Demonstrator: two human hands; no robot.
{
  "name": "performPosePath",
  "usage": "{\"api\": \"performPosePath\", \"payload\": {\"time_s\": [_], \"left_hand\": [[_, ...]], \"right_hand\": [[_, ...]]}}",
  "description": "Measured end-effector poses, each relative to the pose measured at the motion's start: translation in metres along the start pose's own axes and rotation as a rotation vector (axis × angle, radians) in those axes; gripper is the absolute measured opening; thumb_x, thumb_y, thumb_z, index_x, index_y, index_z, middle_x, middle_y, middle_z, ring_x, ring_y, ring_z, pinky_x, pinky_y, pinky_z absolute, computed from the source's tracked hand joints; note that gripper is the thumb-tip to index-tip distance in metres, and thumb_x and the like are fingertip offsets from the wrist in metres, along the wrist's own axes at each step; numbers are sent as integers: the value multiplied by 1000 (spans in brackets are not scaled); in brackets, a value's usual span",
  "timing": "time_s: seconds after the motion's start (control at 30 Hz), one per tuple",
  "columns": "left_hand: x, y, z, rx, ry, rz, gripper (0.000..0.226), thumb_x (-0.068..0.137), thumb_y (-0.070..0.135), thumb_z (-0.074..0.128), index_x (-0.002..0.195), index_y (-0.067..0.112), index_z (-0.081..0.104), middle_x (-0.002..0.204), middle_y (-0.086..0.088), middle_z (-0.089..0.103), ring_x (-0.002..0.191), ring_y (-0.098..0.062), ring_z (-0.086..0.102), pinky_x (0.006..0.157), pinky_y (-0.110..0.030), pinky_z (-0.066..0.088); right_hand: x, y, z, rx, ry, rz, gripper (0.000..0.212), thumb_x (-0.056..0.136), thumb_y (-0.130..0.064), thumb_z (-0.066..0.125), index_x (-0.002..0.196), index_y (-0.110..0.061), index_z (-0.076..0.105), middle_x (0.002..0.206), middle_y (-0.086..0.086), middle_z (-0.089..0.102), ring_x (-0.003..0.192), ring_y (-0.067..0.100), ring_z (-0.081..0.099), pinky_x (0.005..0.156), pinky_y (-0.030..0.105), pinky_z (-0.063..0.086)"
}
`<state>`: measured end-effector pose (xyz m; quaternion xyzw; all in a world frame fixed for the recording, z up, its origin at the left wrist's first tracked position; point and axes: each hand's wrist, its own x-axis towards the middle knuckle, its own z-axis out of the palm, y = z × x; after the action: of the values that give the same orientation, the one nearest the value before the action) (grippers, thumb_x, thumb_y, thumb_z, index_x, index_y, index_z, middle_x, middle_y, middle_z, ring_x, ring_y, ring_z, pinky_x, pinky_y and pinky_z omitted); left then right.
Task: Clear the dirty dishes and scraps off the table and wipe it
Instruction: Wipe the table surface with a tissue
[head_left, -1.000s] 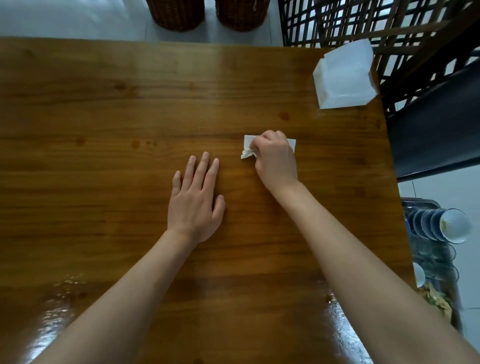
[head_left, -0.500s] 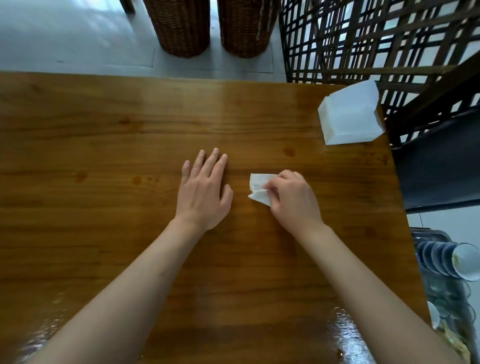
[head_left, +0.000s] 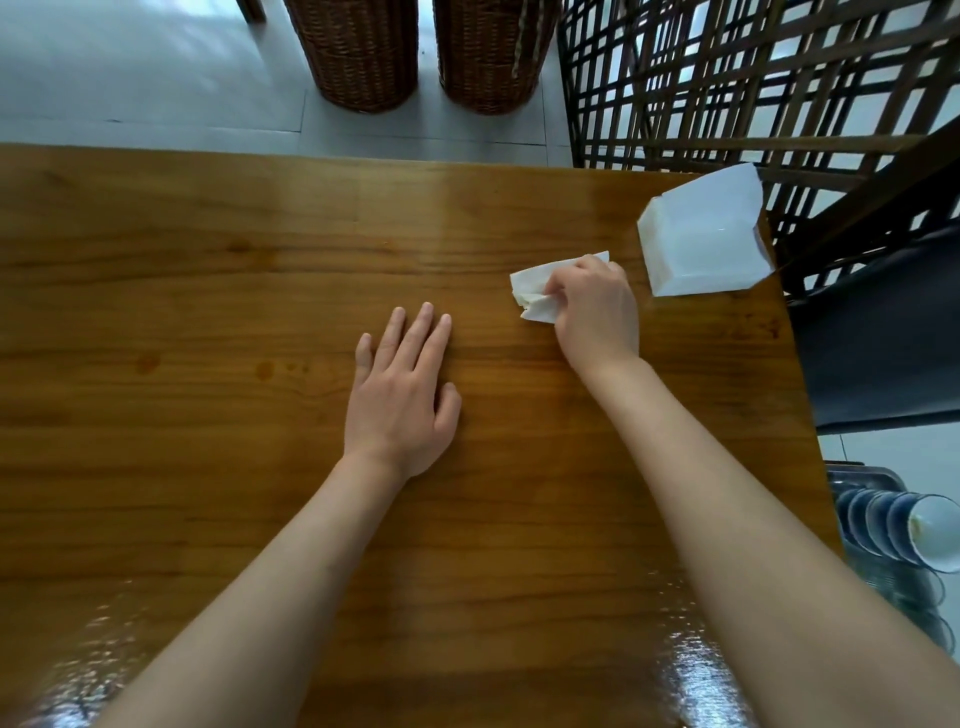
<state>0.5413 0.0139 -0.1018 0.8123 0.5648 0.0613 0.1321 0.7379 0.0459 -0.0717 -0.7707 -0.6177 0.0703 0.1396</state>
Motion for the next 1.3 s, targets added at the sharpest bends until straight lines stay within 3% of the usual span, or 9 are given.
{"api": "performPosePath", "payload": {"time_s": [0.17, 0.3, 0.47, 0.6, 0.73, 0.83, 0.97, 1.13, 1.3], "left_hand": [[0, -1, 0, -15, 2, 5, 62, 89, 40, 30, 148, 24, 25, 156, 0, 21, 145, -21, 9, 114, -40, -2], [1, -2, 1, -7, 16, 19, 61, 89, 40, 30, 148, 23, 25, 156, 0, 22, 145, -22, 10, 114, -41, -1], [0, -1, 3, 31, 21, 16, 62, 90, 41, 27, 148, 23, 23, 156, -1, 20, 145, -23, 10, 114, -42, 0], [4, 0, -3, 130, -48, 12, 60, 95, 40, 30, 150, 23, 15, 158, -1, 12, 146, -23, 6, 114, -44, -4], [-28, 9, -22, 75, 29, 19, 57, 94, 31, 39, 148, 22, 22, 157, -3, 18, 145, -26, 10, 114, -47, -2], [-81, 25, -25, -15, 30, 48, 57, 91, 26, 46, 146, 23, 29, 155, -5, 24, 144, -27, 14, 113, -48, 3], [-134, 62, -12, -51, -53, 123, 57, 90, 22, 51, 144, 21, 34, 153, -6, 29, 143, -27, 17, 113, -46, 7], [-155, 106, 11, -80, -85, 151, 55, 93, 27, 45, 145, 19, 31, 153, -6, 29, 143, -28, 19, 112, -42, 6], [-160, 104, 34, -33, -74, 156, 55, 96, 38, 32, 148, 22, 24, 156, -2, 22, 145, -23, 10, 113, -40, 3]], "right_hand": [[-6, -3, 0, 66, 25, 79, 19, 90, -10, 57, 103, -7, 70, 108, 10, 66, 101, 21, 57, 78, 20, 42], [-27, -2, -1, 85, 30, 74, 19, 88, -2, 53, 98, -4, 70, 102, 12, 66, 96, 24, 57, 73, 18, 31], [-60, -6, -1, 93, 12, 79, 21, 87, 2, 52, 97, -3, 70, 99, 13, 65, 94, 25, 57, 72, 19, 33], [-82, -9, -10, 132, -79, 85, 21, 88, 0, 54, 99, -5, 71, 102, 11, 66, 95, 20, 59, 78, 21, 44], [-129, 3, -38, 246, 44, 207, 20, 88, 0, 55, 94, -8, 72, 96, 8, 68, 90, 16, 61, 72, 15, 40], [-176, 15, -48, 217, 36, 250, 18, 89, -1, 54, 93, -8, 70, 94, 7, 66, 89, 18, 58, 67, 14, 36], [-209, 27, -54, 143, 31, 256, 20, 92, -5, 51, 100, -8, 69, 100, 7, 66, 97, 19, 54, 75, 17, 38], [-209, 54, -59, 82, 67, 261, 23, 94, -8, 48, 106, -9, 68, 106, 7, 65, 103, 20, 51, 78, 20, 38], [-178, 93, -60, -2, 127, 269, 28, 94, -5, 44, 108, -10, 67, 108, 10, 63, 105, 25, 47, 78, 26, 35]]}}
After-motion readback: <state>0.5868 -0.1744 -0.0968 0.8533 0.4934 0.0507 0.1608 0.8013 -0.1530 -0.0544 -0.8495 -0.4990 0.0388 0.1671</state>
